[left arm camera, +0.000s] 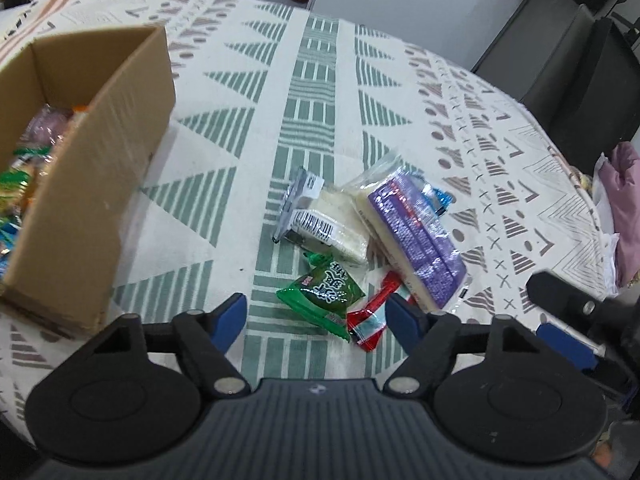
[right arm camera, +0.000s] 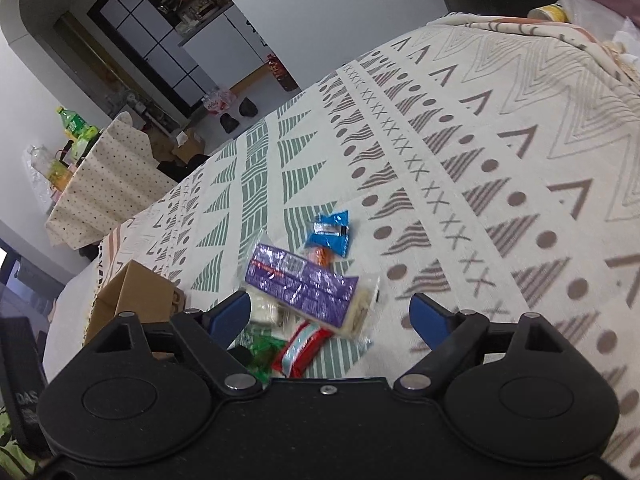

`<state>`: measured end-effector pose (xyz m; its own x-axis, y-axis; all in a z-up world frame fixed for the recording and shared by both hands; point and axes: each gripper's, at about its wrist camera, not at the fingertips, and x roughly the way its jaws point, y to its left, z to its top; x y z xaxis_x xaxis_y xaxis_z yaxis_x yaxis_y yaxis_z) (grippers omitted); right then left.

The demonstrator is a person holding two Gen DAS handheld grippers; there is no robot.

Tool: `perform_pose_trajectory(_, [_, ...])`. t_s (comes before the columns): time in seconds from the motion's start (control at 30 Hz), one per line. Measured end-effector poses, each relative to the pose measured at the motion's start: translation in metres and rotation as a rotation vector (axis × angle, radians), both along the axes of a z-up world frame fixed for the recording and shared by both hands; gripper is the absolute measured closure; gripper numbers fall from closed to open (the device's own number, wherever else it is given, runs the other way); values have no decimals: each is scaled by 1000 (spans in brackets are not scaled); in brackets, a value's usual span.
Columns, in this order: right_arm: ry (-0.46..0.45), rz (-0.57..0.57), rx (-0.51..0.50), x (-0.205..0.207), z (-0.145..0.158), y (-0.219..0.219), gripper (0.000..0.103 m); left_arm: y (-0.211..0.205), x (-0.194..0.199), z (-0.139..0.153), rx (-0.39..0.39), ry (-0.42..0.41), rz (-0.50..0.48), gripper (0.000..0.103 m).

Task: Organize snacks
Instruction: 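Move both tools back from the box to the remaining snacks, then grasp the green seaweed pack with the left gripper while the right gripper grasps the purple-wrapped bread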

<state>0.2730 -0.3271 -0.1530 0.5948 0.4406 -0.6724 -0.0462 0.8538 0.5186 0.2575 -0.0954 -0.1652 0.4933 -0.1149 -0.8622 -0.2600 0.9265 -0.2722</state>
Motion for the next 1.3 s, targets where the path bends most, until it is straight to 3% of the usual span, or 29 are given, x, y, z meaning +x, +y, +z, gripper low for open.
perform_pose_trajectory(0.33, [2, 43, -5, 30, -13, 17, 18, -2, 20, -25, -1, 30, -10, 30])
perform_pose_trajectory(0.5, [-15, 73, -7, 40, -16, 26, 18, -1, 22, -30, 14, 27, -10, 44])
perform_pose_trajectory(0.57, [-20, 85, -7, 43, -18, 29, 18, 0, 22, -31, 9, 23, -13, 62])
perform_pose_trajectory(0.67, [-28, 116, -4, 46, -20, 36, 18, 6, 22, -31, -2, 24, 18, 72])
perform_pose_trajectory(0.97, [-50, 174, -47, 48, -21, 53, 18, 20, 14, -18, 18, 2, 59, 74])
perform_pose_trajectory(1.1, [17, 184, -132, 49, -32, 58, 18, 27, 9, -11, 34, -5, 77, 74])
perform_pose_trajectory(1.13, [35, 186, -141, 49, -35, 58, 22, 28, 7, -10, 37, -6, 80, 74])
perform_pose_trajectory(1.2, [63, 201, -148, 48, -39, 60, 39, 30, 4, -6, 42, -10, 84, 74])
perform_pose_trajectory(1.23, [65, 212, -153, 47, -39, 62, 56, 31, 2, -4, 46, -12, 84, 74])
perform_pose_trajectory(1.27, [68, 217, -167, 45, -39, 64, 66, 32, 0, -1, 50, -14, 84, 74])
perform_pose_trajectory(1.3, [69, 218, -164, 44, -38, 64, 68, 32, -2, 1, 56, -16, 85, 74])
